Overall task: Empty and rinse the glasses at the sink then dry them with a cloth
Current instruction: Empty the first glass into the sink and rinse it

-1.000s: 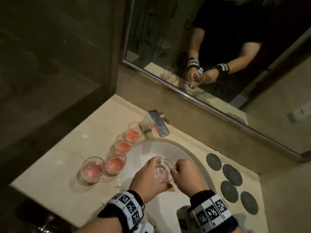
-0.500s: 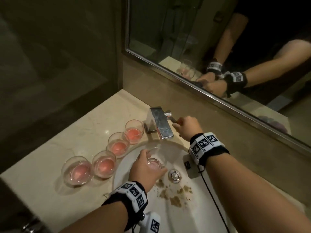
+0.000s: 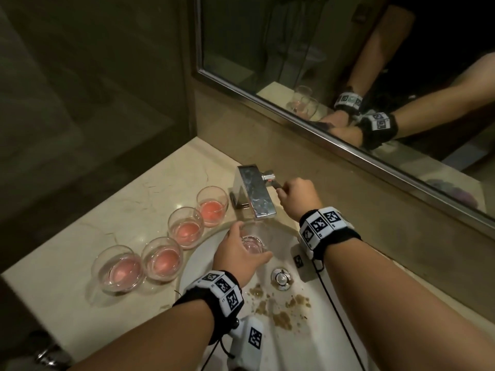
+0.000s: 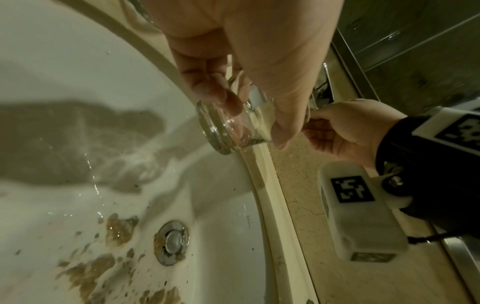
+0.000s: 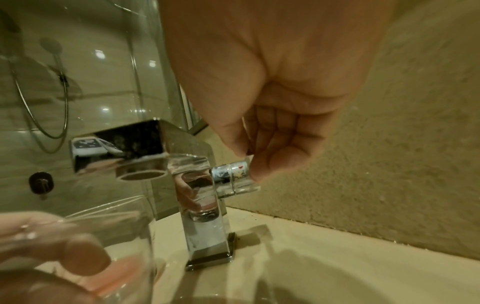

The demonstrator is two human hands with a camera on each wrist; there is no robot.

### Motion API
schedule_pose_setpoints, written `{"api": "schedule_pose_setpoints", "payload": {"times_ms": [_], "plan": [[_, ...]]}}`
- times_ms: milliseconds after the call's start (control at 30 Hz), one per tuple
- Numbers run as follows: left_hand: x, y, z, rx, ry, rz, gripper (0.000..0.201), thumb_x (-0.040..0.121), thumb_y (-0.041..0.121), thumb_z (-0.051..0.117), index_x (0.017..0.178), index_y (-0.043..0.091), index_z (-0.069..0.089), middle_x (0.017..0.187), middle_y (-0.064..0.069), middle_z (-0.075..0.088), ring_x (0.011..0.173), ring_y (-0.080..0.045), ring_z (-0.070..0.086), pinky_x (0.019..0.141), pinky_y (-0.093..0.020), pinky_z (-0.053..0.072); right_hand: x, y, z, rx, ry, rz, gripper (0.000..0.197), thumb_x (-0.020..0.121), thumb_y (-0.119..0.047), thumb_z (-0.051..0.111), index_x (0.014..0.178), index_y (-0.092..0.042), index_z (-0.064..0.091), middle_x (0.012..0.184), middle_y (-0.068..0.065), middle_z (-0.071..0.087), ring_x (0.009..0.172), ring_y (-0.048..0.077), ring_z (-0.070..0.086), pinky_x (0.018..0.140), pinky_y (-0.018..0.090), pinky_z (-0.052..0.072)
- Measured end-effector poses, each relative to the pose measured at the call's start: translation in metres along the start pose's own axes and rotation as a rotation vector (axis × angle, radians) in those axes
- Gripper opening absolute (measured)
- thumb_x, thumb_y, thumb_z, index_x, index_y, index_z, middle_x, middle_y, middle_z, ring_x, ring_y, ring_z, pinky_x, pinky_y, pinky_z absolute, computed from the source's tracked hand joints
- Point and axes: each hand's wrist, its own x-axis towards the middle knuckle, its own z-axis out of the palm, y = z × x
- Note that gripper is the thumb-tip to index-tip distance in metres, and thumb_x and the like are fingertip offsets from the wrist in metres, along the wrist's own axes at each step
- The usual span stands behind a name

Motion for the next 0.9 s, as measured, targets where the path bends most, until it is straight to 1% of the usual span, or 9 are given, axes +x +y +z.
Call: {"api": "schedule_pose_setpoints", "payload": {"times_ms": [133,267,400,467,533,633,700,800,900], "plan": [[0.003,0.000,0.001,0.031,0.020,0.010,0.088,0.058,0.050,0.086,0.133,0.034,0.041,0.122,0.010,0.061,0.104,-0.012,0.062,0.093,-0.034,0.053,0.007,0.007,0.002,0.008,0.032,0.012,0.028,0.095,-0.021,0.054,0.083,-0.001,0.069,0.082,0.017,0.070,0.079,0.033,0.064,0.068,0.033,0.050],[0.005,0.001,0.001,0.016,0.029,0.014,0.082,0.061,0.044,0.086,0.131,0.034,0.044,0.118,0.013,0.061,0.102,-0.010,0.061,0.089,-0.029,0.052,0.010,0.016,0.004,0.084,0.025,0.022,0.030,0.094,-0.029,0.058,0.078,-0.006,0.068,0.077,0.014,0.071,0.077,0.030,0.066,0.074,0.036,0.054],[0.005,0.002,0.004,-0.008,0.004,0.014,0.081,0.061,0.045,0.086,0.129,0.033,0.044,0.116,0.016,0.061,0.099,-0.008,0.063,0.088,-0.030,0.054,-0.018,0.032,0.012,0.346,0.086,0.062,0.024,0.092,-0.034,0.061,0.091,-0.011,0.066,0.075,0.006,0.072,0.065,0.019,0.067,0.065,0.029,0.051],[0.005,0.000,0.006,-0.021,-0.006,0.005,0.077,0.059,0.046,0.086,0.124,0.034,0.046,0.110,0.015,0.063,0.095,-0.008,0.064,0.086,-0.032,0.055,-0.044,0.040,0.022,0.493,-0.007,0.087,0.013,0.094,-0.024,0.058,0.099,-0.013,0.063,0.082,0.003,0.071,0.064,0.015,0.065,0.058,0.021,0.047],[0.004,-0.002,0.008,-0.047,-0.006,-0.003,0.074,0.058,0.045,0.088,0.119,0.035,0.047,0.108,0.015,0.063,0.095,-0.008,0.064,0.086,-0.032,0.055,-0.068,0.049,0.037,0.536,-0.149,0.080,0.008,0.095,-0.016,0.056,0.100,-0.019,0.061,0.093,0.001,0.067,0.075,0.016,0.065,0.059,0.019,0.048],[0.004,0.000,0.009,-0.095,-0.002,-0.017,0.080,0.049,0.051,0.087,0.118,0.039,0.048,0.108,0.016,0.064,0.096,-0.008,0.064,0.087,-0.033,0.056,-0.092,0.058,0.062,0.664,-0.344,0.102,0.036,0.088,-0.005,0.057,0.116,-0.027,0.057,0.116,-0.008,0.060,0.097,0.015,0.061,0.072,0.032,0.058],[0.005,0.000,0.010,-0.119,0.007,-0.025,0.083,0.040,0.057,0.082,0.114,0.043,0.048,0.105,0.017,0.065,0.096,-0.007,0.065,0.087,-0.034,0.056,-0.102,0.055,0.074,0.727,-0.395,0.083,0.051,0.081,-0.007,0.066,0.120,-0.035,0.051,0.121,-0.015,0.056,0.106,0.009,0.058,0.078,0.037,0.058],[0.006,0.002,0.010,-0.133,0.018,-0.049,0.075,0.044,0.052,0.084,0.108,0.045,0.047,0.102,0.018,0.065,0.094,-0.005,0.065,0.086,-0.034,0.057,-0.111,0.043,0.085,0.749,-0.371,0.028,0.059,0.075,-0.023,0.079,0.122,-0.037,0.047,0.117,-0.018,0.060,0.107,-0.003,0.057,0.088,0.026,0.053],[0.007,0.001,0.012,-0.190,0.025,-0.094,0.076,0.042,0.056,0.083,0.107,0.039,0.049,0.101,0.014,0.066,0.091,-0.008,0.067,0.086,-0.035,0.057,-0.114,0.035,0.097,0.801,-0.294,0.016,0.062,0.071,-0.027,0.082,0.122,-0.031,0.047,0.112,-0.015,0.064,0.104,-0.003,0.060,0.088,0.022,0.051]]}}
